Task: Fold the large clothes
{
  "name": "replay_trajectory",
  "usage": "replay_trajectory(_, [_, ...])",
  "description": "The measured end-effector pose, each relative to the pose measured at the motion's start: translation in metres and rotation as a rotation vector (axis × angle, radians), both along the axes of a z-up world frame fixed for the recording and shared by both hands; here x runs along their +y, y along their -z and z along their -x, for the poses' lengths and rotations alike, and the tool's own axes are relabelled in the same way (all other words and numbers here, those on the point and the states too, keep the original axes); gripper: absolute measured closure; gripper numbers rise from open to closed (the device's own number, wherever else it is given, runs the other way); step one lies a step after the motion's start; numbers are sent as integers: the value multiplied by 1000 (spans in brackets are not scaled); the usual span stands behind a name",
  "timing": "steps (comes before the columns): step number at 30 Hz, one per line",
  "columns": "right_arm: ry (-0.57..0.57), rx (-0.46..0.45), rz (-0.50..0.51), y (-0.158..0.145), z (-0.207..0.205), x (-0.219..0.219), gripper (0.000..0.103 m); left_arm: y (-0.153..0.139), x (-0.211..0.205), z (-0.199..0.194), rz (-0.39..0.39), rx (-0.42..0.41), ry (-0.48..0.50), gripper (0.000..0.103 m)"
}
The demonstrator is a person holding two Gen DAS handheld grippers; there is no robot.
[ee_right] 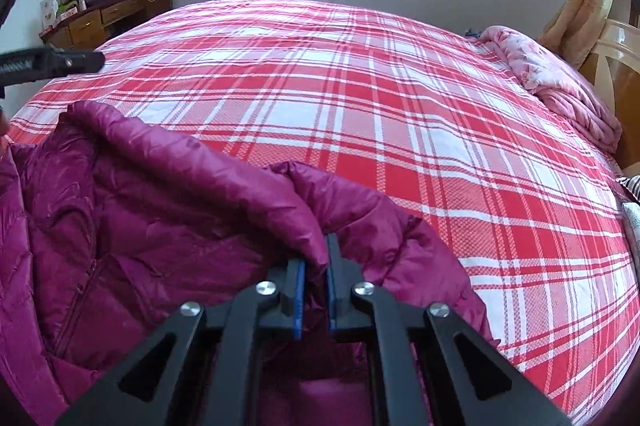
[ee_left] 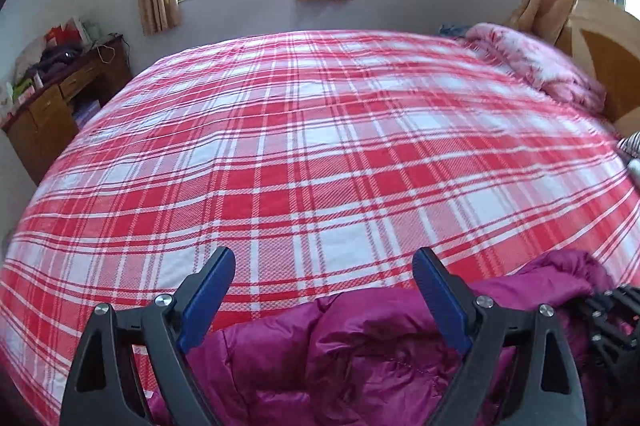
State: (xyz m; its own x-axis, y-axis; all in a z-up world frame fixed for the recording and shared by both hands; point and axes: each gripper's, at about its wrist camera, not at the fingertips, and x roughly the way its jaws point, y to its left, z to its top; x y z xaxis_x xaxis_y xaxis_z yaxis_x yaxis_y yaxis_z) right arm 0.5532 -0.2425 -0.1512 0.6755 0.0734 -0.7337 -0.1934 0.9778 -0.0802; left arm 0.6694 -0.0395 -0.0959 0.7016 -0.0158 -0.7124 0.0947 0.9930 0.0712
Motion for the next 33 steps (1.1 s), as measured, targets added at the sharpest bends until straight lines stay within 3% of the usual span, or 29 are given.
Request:
replay_trajectory(9, [11, 3, -28, -4, 4, -3, 91, 49, -3, 37, -96, 85, 26, 12])
replay_trajectory(11, [27, 5, -65, -12, 11, -5, 86, 52, -3, 38, -86, 83, 19, 12])
replay_trajectory(13, [75, -10, -78, -25, 22, -9, 66, 52, 1, 37, -58, 90, 10, 12])
replay_trajectory(18, [111, -123, -167, -67, 38, 0, 60, 53, 2, 42, -35, 74, 11, 12])
replay_trajectory(20, [89, -112, -198, -73, 24, 13, 57, 54, 1, 44, -40, 69, 11, 12])
replay_trajectory(23, [61, -9, -244, -57, -9, 33, 54, 53, -3, 49, -58, 61, 20, 12])
replay_trajectory(25, [71, 59, -204, -36, -25, 41, 54, 43, -1, 51, -34, 51, 12, 12])
replay_trajectory(30, [62, 91, -185, -7, -19, 37, 54, -20, -2, 61, 92, -108, 45, 12])
replay_trajectory(33, [47, 87, -158, -4, -14, 39, 54, -18, -18, 45, 113, -61, 87, 12])
